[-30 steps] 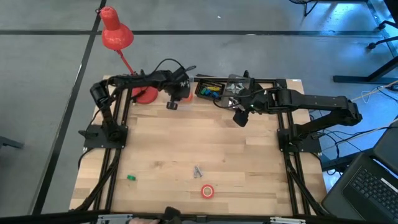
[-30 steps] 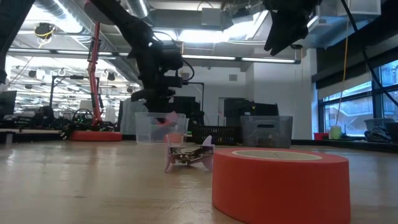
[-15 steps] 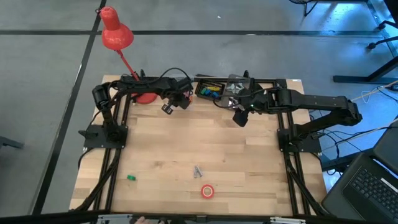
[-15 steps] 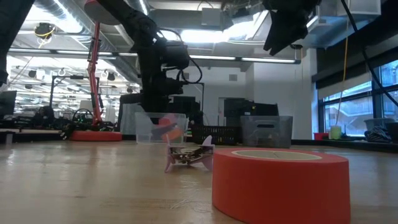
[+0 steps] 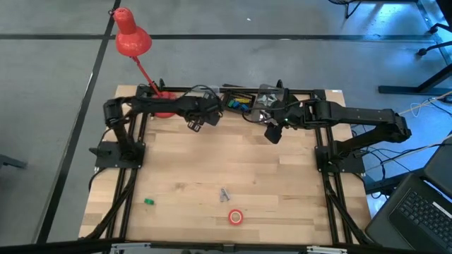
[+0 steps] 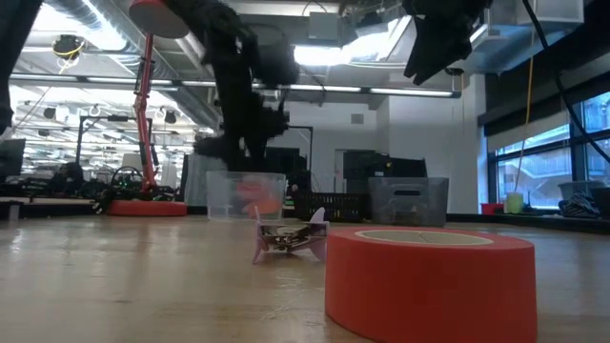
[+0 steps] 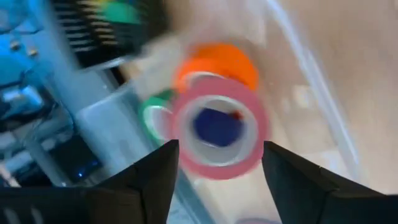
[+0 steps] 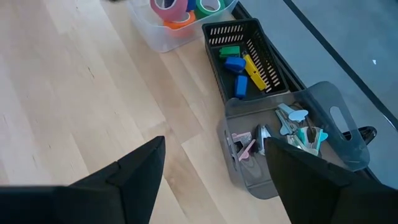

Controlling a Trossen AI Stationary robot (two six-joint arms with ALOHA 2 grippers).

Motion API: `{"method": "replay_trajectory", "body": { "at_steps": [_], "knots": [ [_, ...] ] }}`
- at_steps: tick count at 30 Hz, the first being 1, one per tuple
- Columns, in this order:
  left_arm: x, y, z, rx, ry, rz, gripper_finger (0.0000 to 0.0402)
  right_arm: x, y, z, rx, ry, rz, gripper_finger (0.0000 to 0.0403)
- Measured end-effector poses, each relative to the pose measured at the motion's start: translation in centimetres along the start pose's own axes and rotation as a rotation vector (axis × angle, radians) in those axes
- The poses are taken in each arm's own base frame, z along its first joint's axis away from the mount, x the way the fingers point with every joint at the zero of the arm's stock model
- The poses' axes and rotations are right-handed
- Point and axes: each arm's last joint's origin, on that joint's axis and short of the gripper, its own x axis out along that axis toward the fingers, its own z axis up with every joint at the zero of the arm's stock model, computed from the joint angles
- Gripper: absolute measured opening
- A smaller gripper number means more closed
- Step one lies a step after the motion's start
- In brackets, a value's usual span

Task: Pick and place Stapler, Stapler remover, tape
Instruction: Put the green stapler into the left black bin

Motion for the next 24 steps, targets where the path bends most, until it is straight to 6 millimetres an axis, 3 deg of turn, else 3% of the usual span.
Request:
{"method": "replay_trajectory", "body": {
  "at_steps": [4, 8, 12, 17, 24],
  "knots": [
    [-4.1, 1.3, -1.3, -0.218, -0.163, 0.043, 0.0224, 0.0, 0.0, 0.0, -0.019, 0.0, 0.0, 0.0279],
    [-9.5, 2.3, -4.0, -0.469, -0.398, 0.041, 0.0215, 0.0, 0.0, 0.0, -0.019, 0.0, 0.0, 0.0279],
    [-14.4, 1.8, -6.9, -0.66, -0.674, -0.039, 0.0206, 0.0, 0.0, 0.0, -0.019, 0.0, 0.0, 0.0279],
    [-17.8, -1.2, -9.6, -0.772, -0.917, -0.251, 0.0197, 0.0, 0.0, 0.0, -0.018, 0.001, 0.003, 0.0279],
    [-17.4, -9.1, -10.6, -0.971, -0.917, -0.593, 0.019, 0.0, 0.0, 0.0, -0.019, 0.001, 0.003, 0.0279]
  ]
}}
